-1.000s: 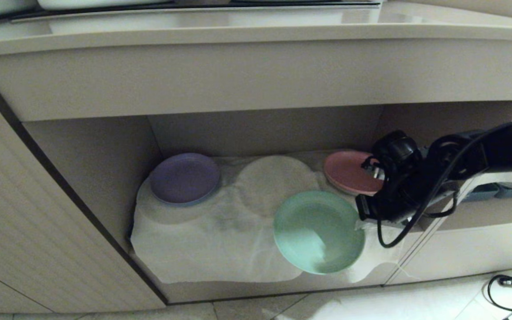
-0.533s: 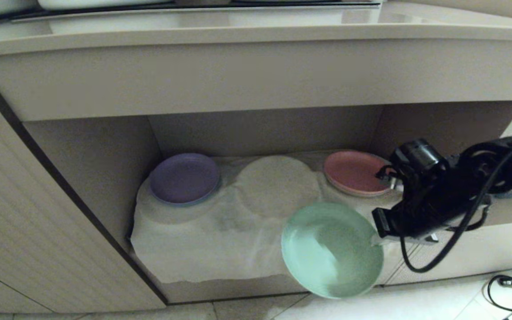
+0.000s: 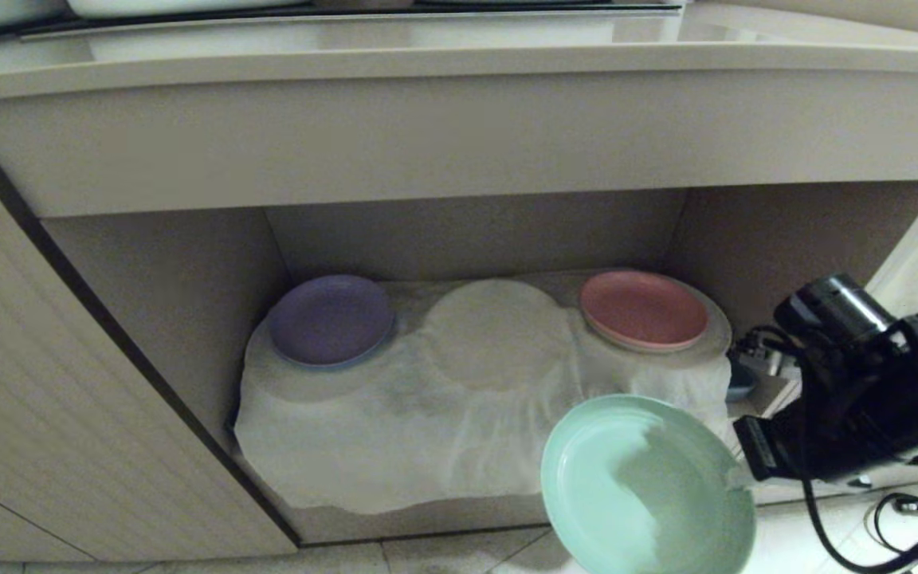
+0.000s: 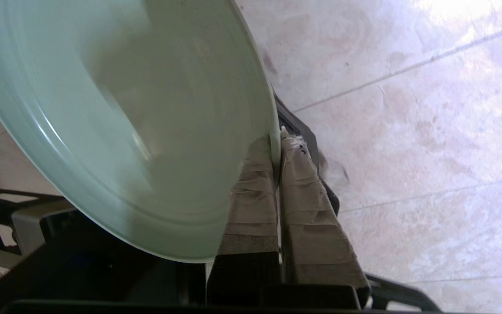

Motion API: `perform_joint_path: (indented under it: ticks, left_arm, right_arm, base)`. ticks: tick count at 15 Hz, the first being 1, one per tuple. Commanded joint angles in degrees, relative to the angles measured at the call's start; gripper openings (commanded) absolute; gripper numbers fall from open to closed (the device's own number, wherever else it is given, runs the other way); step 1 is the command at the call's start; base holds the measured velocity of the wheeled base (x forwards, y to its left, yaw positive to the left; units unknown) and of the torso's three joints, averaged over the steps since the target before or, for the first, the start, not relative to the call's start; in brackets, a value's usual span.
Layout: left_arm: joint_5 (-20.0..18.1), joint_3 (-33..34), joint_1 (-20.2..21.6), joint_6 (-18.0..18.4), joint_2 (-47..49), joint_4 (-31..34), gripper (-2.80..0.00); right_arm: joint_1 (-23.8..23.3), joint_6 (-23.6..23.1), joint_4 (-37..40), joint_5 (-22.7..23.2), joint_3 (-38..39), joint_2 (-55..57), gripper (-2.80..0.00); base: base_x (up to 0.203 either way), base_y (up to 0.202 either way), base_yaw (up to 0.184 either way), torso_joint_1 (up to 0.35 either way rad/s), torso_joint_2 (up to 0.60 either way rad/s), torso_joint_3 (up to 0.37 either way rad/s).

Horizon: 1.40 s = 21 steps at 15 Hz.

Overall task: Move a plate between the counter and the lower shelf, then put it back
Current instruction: Put the plate

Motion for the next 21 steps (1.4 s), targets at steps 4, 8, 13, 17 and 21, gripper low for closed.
perform_joint_path:
  ticks: [4, 8, 13, 17, 21]
  left_arm:
    - [-0.02, 0.01, 0.0, -0.02, -0.02, 0.02, -2.8]
    - [-0.02, 0.01, 0.0, -0.02, -0.02, 0.02, -2.8]
    - [-0.02, 0.01, 0.0, -0.02, -0.02, 0.02, -2.8]
    - [-0.02, 0.01, 0.0, -0.02, -0.02, 0.02, -2.8]
    - [-0.02, 0.01, 0.0, -0.02, -0.02, 0.02, -2.8]
  right_arm:
    - [-4.9, -3.83, 0.27, 0.08, 8.63, -9.49, -2.8]
    - [-6.58, -5.23, 0.86, 0.19, 14.05, -16.55, -2.8]
    - [-6.61, -4.69, 1.2, 0.43, 20.82, -23.77, -2.8]
    - [-6.61, -4.4, 2.68, 0.55, 24.29, -27.7, -2.8]
    - [-6.61, -4.57, 5.43, 0.61, 26.14, -29.08, -2.8]
  base:
    - [0.0, 0.0, 0.0, 0.0, 0.0, 0.0]
    - [0.0, 0.0, 0.0, 0.0, 0.0, 0.0]
    - [0.0, 0.0, 0.0, 0.0, 0.0, 0.0]
    - [0.0, 0.0, 0.0, 0.0, 0.0, 0.0]
    - [0.0, 0.0, 0.0, 0.0, 0.0, 0.0]
